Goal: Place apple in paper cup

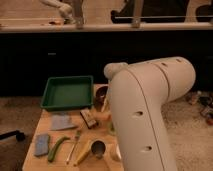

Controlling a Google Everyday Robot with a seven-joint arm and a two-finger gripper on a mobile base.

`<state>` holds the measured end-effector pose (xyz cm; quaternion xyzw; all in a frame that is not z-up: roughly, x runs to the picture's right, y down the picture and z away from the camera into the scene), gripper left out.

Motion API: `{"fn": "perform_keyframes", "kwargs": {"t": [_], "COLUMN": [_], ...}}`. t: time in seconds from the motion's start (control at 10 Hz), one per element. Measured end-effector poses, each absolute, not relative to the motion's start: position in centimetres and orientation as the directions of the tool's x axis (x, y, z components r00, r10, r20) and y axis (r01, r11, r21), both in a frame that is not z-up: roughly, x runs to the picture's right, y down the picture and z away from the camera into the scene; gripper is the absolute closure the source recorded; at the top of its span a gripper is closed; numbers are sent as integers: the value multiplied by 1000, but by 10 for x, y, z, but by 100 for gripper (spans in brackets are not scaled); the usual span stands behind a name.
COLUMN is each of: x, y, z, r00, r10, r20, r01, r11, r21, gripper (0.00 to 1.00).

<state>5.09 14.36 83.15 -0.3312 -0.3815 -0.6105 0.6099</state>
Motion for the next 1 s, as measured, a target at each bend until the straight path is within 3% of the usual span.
{"fn": "perform_keyframes", "kwargs": {"t": [0.7,0.8,1.0], "x": [50,51,55], "y": [166,168,169], "z": [851,852,851], "r00": [-44,-45,-42], "r10": [-426,-421,-424], "r20": [904,906,905], "r01": [995,995,990], "r11": [60,65,102], "r21": [77,80,94], "gripper": [20,23,42]}}
